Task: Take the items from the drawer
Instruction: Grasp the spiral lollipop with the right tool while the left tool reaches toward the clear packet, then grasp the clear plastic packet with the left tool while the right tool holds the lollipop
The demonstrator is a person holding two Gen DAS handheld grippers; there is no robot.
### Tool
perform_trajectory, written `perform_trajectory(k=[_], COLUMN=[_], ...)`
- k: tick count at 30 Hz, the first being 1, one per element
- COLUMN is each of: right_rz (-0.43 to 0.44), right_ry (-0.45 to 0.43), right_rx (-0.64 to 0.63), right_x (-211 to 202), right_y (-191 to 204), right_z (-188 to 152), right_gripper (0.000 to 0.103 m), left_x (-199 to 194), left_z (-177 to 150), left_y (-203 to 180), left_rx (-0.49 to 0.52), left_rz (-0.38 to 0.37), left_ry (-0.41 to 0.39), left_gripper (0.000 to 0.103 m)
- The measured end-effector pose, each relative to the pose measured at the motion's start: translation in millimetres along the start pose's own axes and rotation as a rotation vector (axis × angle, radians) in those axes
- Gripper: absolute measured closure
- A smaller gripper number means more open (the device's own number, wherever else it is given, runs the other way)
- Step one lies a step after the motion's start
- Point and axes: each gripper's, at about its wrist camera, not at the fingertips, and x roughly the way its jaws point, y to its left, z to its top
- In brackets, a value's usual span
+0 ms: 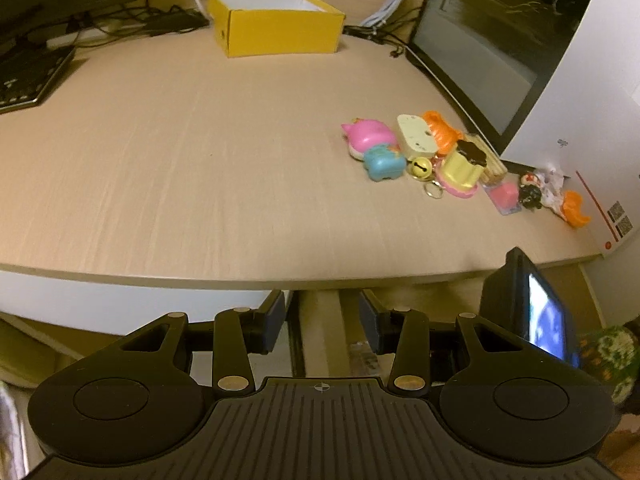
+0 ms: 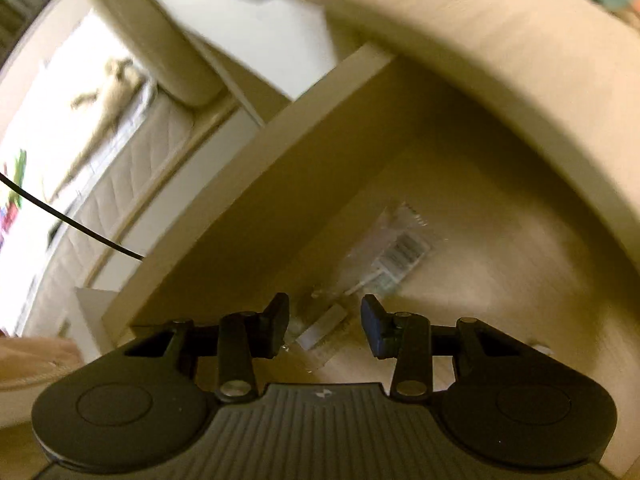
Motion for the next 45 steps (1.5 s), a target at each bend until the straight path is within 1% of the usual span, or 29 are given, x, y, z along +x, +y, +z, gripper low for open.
perform_trajectory(k=[3,5,6,9,12,14,15,16,17,18,19,20,21,24,26,28,29,30,31,32,33,35,37,39,43,45], right_rz=[-0.060,-0.112,-0.124,-0.174,-0.236,-0.285,-0.280,-0.245,-0.200,-0.160,-0.143,-0.152,-0.171,-0.204,-0.218,-0.175,-0.155,-0.141,-0.139,-0.158,-0.183,-0.225,-0.268,-0.282,-0.248,-0.231], right_ry=[0.013,0.011,0.012,0.000,-0.028,-0.046,-0.060,-0.079,-0.103,-0.129,-0.152,-0.171,-0.178,-0.124,-0.104,-0.097,-0.092,-0.086,-0.073,-0.055,-0.039,-0.048,-0.060,-0.084,-0.177,-0.221], right_rx=[-0.063,-0.080,-0.121,-0.109,-0.080,-0.038,-0.011,0.030,0.065,0.094,0.120,0.140,0.152,0.182,0.190,0.195,0.204,0.206,0.195,0.171,0.148,0.154,0.225,0.337,0.518,0.573], right_x=[2,-2,-4,-6,-9,-17,-22,-32,-44,-56,-67,-75,-79,-72,-62,-56,-44,-37,-28,-21,-19,-19,-24,-31,-49,-53], right_y=[1,-1,-10,-23,-43,-57,-63,-70,-76,-82,-86,-91,-94,-104,-106,-109,-103,-100,-94,-88,-84,-84,-97,-115,-139,-142], right_z=[-1,-6,-7,-15,-28,-33,-37,-43,-51,-61,-73,-85,-96,-117,-118,-117,-110,-106,-100,-97,-97,-102,-114,-129,-155,-163], right_gripper=[0.064,0.064,0.064,0.064,0.064,0.064,0.064,0.064,0.061,0.051,0.043,0.031,0.028,0.028,0.028,0.028,0.028,0.032,0.038,0.059,0.060,0.061,0.061,0.060,0.060,0.060], left_x=[0,2,4,10,19,25,28,31,34,37,42,46,51,61,66,73,78,82,88,93,100,112,125,139,160,170], left_z=[-1,-1,-2,-2,-5,-8,-11,-14,-18,-23,-27,-30,-33,-40,-43,-46,-46,-47,-47,-47,-48,-48,-49,-52,-56,-57], left_y=[0,-2,-4,-10,-20,-29,-35,-41,-46,-53,-59,-64,-70,-82,-89,-95,-97,-100,-102,-104,-107,-113,-118,-124,-135,-139], left_rx=[0.005,0.018,0.025,0.048,0.079,0.113,0.141,0.177,0.207,0.240,0.268,0.289,0.305,0.346,0.376,0.397,0.405,0.408,0.405,0.399,0.389,0.378,0.364,0.349,0.330,0.311], left_rz=[-0.010,-0.019,-0.025,-0.043,-0.059,-0.075,-0.086,-0.103,-0.120,-0.142,-0.159,-0.171,-0.180,-0.203,-0.213,-0.213,-0.210,-0.206,-0.206,-0.208,-0.210,-0.220,-0.227,-0.233,-0.215,-0.207], left_ry=[0.001,0.004,0.008,0.021,0.039,0.058,0.068,0.077,0.083,0.092,0.109,0.125,0.143,0.180,0.199,0.222,0.234,0.245,0.255,0.265,0.280,0.303,0.339,0.370,0.422,0.439], left_gripper=[0.058,0.058,0.058,0.058,0.058,0.058,0.058,0.058,0.058,0.058,0.058,0.058,0.058,0.058,0.058,0.058,0.058,0.058,0.058,0.058,0.058,0.058,0.058,0.058,0.058,0.059])
